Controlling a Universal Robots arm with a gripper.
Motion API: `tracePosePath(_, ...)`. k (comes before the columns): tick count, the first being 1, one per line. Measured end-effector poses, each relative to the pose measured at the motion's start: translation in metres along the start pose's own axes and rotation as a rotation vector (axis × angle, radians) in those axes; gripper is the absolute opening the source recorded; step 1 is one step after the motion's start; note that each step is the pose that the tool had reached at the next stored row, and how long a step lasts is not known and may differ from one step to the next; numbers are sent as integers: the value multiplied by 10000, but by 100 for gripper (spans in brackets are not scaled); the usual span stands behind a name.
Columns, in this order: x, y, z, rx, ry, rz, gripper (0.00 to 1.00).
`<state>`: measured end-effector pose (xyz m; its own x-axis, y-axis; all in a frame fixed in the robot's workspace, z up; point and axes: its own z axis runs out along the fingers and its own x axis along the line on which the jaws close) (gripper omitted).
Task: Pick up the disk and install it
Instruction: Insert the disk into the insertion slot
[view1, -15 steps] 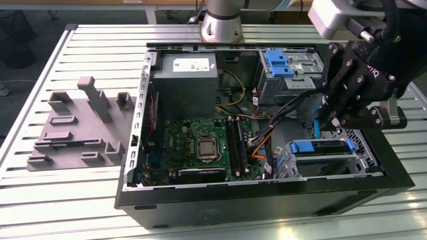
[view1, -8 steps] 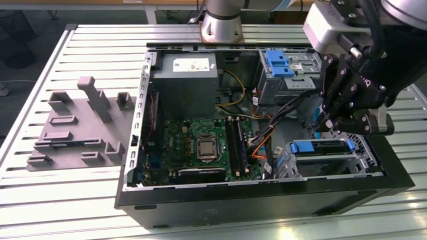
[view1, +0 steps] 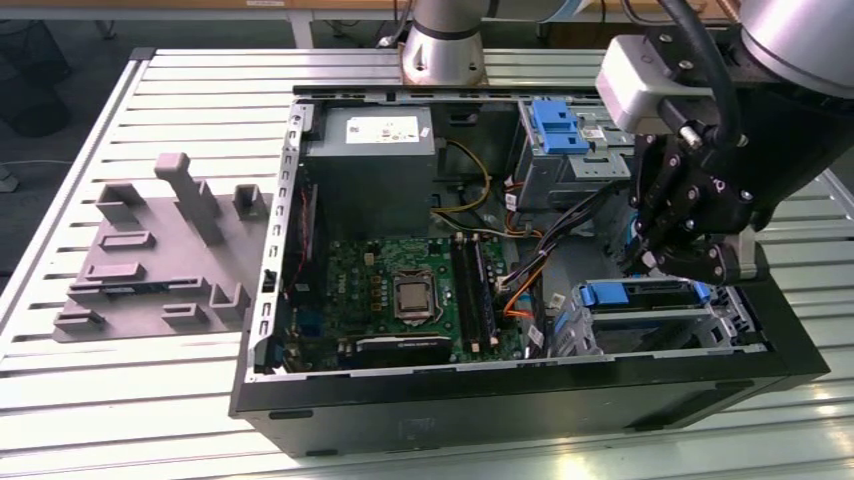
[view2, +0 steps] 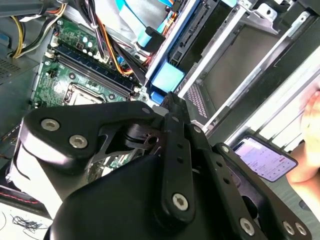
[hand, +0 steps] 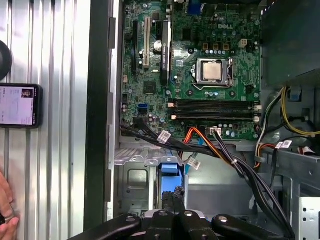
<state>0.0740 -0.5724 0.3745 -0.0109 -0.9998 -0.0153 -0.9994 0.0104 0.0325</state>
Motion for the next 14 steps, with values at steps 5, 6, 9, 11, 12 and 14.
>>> tracePosePath(5, 0, -1, 11, 2, -4, -1, 11)
tracePosePath(6, 1, -2, 26, 11, -3, -1, 11)
tracePosePath(9, 1, -3, 75, 39, 0, -2, 11)
tracePosePath(11, 2, -4, 113, 40, -3, -1, 11)
tracePosePath(12, 2, -5, 129, 40, -5, -1, 11)
tracePosePath(14, 2, -5, 134, 40, -2, -1, 11)
